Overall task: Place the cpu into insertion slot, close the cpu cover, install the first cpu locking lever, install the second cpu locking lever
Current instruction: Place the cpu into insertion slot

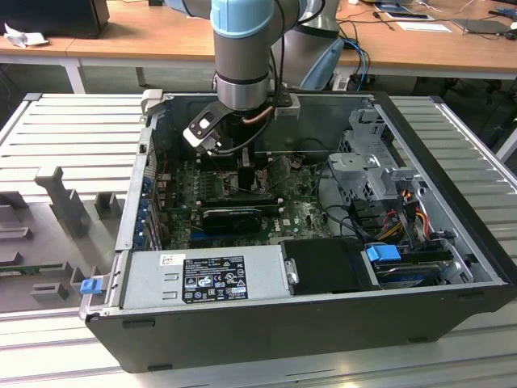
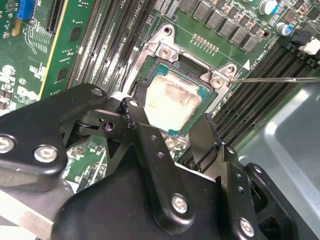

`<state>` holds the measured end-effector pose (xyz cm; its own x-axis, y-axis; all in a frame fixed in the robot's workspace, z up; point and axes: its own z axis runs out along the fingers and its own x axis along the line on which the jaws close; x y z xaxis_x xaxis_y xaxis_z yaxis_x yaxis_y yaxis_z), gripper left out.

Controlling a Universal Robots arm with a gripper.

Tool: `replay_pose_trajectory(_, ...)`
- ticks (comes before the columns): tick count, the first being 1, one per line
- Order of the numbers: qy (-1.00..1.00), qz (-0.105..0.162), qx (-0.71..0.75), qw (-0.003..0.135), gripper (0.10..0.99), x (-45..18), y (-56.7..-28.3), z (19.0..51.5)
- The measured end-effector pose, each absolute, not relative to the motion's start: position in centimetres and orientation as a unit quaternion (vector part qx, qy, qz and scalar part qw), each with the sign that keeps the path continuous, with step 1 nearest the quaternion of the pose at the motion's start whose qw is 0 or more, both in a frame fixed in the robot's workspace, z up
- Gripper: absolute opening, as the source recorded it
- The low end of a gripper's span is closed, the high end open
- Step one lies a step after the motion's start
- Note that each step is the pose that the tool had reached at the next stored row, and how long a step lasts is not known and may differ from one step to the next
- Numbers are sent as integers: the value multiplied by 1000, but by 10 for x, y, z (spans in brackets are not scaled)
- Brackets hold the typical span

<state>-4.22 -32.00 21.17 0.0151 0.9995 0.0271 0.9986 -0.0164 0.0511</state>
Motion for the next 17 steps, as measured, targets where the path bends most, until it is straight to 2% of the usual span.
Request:
replay_pose_trajectory(8, 701, 27, 712, 8, 596, -42, -320, 224)
replay_pose_trajectory(9, 701, 27, 712, 8, 529, -42, -320, 224)
replay_pose_trajectory(10, 701, 27, 712, 8, 529, -42, -320, 225)
replay_pose_trajectory(11, 701, 27, 712, 8, 400, -42, -320, 225)
replay_pose_trajectory(13, 701, 27, 712, 8, 282, -42, -320, 226)
replay_pose_trajectory(14, 701, 27, 712, 8, 282, -42, -320, 226)
replay_pose_trajectory(17, 701, 27, 712, 8, 106, -42, -320, 228)
